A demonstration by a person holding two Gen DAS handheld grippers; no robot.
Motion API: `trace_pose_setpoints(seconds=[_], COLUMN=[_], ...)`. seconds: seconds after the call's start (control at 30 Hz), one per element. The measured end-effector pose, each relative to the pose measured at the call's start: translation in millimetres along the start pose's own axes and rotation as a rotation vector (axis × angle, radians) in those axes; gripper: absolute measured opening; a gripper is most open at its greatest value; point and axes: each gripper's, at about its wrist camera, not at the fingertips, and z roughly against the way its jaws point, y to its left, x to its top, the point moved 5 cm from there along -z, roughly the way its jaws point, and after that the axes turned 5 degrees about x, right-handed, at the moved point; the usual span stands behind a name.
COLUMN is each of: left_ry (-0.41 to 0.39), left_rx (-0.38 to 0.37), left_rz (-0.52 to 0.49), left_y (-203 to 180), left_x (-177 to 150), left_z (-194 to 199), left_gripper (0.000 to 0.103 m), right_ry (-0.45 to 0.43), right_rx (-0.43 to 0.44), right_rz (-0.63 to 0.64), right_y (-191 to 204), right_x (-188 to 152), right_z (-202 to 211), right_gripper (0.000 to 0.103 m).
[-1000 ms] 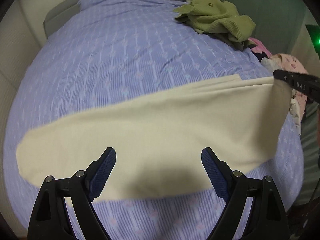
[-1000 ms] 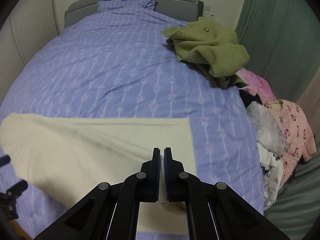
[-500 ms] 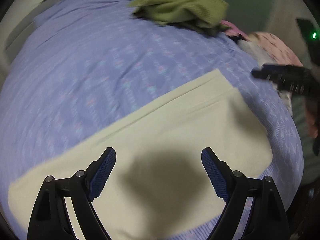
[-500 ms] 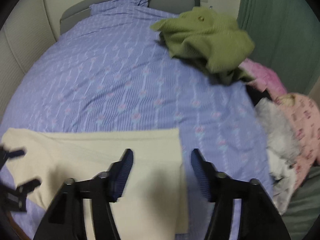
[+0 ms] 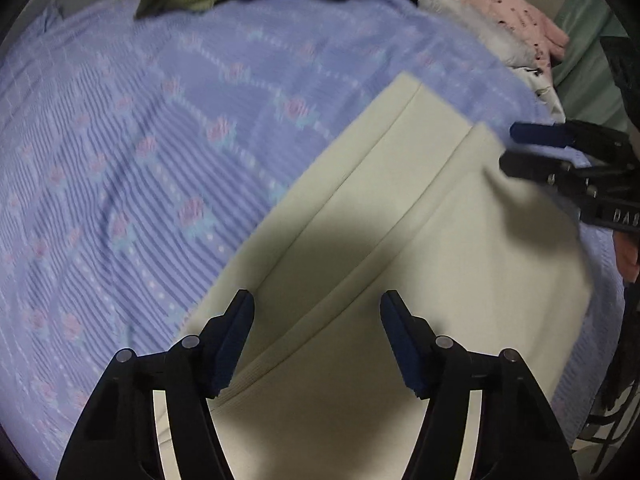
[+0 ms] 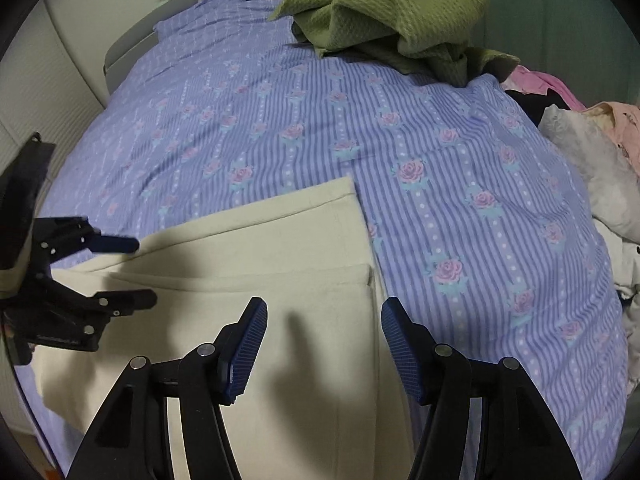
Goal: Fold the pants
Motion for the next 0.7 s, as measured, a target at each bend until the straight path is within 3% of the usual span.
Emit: trace_pose_setpoints(seconds=[0.13, 0.2, 0.23, 0.27, 0.33, 0.43, 0.6, 0.67, 0.7], left_ry=[0.02, 0.024, 0.023, 0.018, 0.004, -0.027, -0.042, -0.036, -0.037], left_rx=[-0.035, -0.054, -0.058, -0.064, -0.074, -0.045, -0.056, -0.052, -0.048], left_rz=[0.015, 0.021, 0.023, 0.023, 0.004, -0.035, -0.002, 0.001, 0.002], left_y=[0.5, -2.0, -3.7, -6.3, -14.6, -21.1, -14.1, -14.7, -15.5], left_x=[-6.4, -7.5, -6.8, -6.2, -5.0, -6.3, -2.1, -1.4, -1.1], left_z=[-10.4, -10.2, -9.6, -5.5, 3.3, 15.6, 22.3, 18.7, 17.8], left_gripper=[0.062, 0.045, 0.029, 0.019, 0.01, 0.008, 0.008, 0.008, 0.008], right_ry=[0.002, 0.021, 0.02, 0.015, -0.005, -0.002, 0.017, 0.023, 0.026], right_rx=[0.014, 0.023, 0.026, 0.017, 0.032, 0.034, 0.033, 0.007, -0.016], right_rz=[-0.025, -0.042, -0.042, -0.04, -0.033, -0.03, -0.04, -0.033, -0.022], right_y=[-6.5, -8.3, -7.8, -7.2, -3.8, -4.6, -8.4, -8.7, -8.6], right_x=[5.9, 7.1, 7.1, 6.9, 6.8, 7.2, 8.9, 9.1, 9.0], right_z=[-11.4, -18.3, -18.9, -17.9, -13.8, -16.4, -27.3, -30.4, -30.8], right_gripper=[0.052, 0.046, 0.046, 0.046, 0.046, 0.046, 0.046, 0.031, 0.017])
